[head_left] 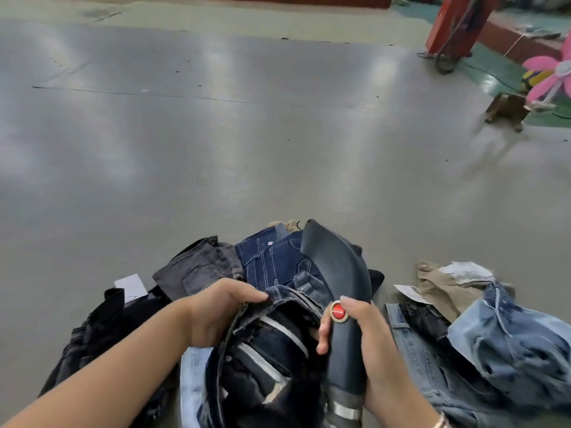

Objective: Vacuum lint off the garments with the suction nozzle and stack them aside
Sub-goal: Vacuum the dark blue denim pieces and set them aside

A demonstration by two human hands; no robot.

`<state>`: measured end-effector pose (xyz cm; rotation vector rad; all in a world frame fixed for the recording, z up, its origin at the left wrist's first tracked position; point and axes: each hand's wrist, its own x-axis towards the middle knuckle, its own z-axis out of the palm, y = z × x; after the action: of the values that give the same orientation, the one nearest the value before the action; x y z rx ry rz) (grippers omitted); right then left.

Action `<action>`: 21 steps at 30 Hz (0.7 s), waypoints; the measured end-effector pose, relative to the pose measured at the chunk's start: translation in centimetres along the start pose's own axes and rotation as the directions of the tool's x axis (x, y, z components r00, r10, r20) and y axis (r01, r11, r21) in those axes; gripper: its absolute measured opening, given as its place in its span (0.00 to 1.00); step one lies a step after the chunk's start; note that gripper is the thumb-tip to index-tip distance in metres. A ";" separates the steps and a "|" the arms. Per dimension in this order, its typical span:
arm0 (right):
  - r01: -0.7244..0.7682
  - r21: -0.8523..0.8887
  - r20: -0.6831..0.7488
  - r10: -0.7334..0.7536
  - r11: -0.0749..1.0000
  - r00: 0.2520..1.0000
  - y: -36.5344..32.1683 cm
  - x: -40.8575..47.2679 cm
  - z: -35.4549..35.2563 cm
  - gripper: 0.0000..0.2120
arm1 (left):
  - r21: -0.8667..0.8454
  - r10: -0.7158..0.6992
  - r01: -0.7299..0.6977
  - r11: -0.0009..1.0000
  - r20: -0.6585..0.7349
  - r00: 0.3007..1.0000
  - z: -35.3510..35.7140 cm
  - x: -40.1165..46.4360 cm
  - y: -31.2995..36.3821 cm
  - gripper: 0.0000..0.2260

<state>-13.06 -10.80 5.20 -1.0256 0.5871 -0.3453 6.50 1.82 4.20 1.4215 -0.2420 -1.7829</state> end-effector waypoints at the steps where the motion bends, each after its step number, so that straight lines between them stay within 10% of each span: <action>1: 0.026 -0.010 -0.021 -0.026 1.000 0.999 -0.2 0.2 -0.2 0.22 | -0.003 0.016 -0.015 1.000 0.023 1.000 0.4 -0.4 -0.6 0.24; 5: 0.167 -0.024 -0.085 -0.168 0.986 0.982 -1.6 0.5 -0.3 0.21 | 0.416 -0.002 0.006 0.909 -0.011 1.000 2.6 -1.8 -2.2 0.45; 10: 0.264 -0.067 -0.095 -0.269 0.962 0.958 -3.3 0.2 -0.4 0.22 | 0.529 0.271 -0.165 0.833 -0.131 0.954 3.2 -3.5 -2.5 0.21; 16: 0.229 -0.060 -0.063 -0.233 0.971 0.970 -3.3 0.8 -0.1 0.25 | 0.094 0.205 -0.214 0.972 0.092 0.974 3.6 -4.8 -3.2 0.21; 19: 0.142 -0.053 -0.009 -0.143 0.988 0.990 -2.4 0.9 0.0 0.21 | -0.486 0.631 -0.505 0.713 0.131 0.765 2.8 -5.3 -3.2 0.35; 21: 0.103 -0.038 0.008 -0.103 0.994 0.995 -1.7 0.8 -0.3 0.20 | -0.595 0.654 -0.569 0.568 -0.094 0.751 2.2 -4.5 -3.9 0.45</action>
<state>-12.61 -12.24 6.37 -1.0962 0.5386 -0.4233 2.77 6.69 5.86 0.6260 -0.1927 -1.1932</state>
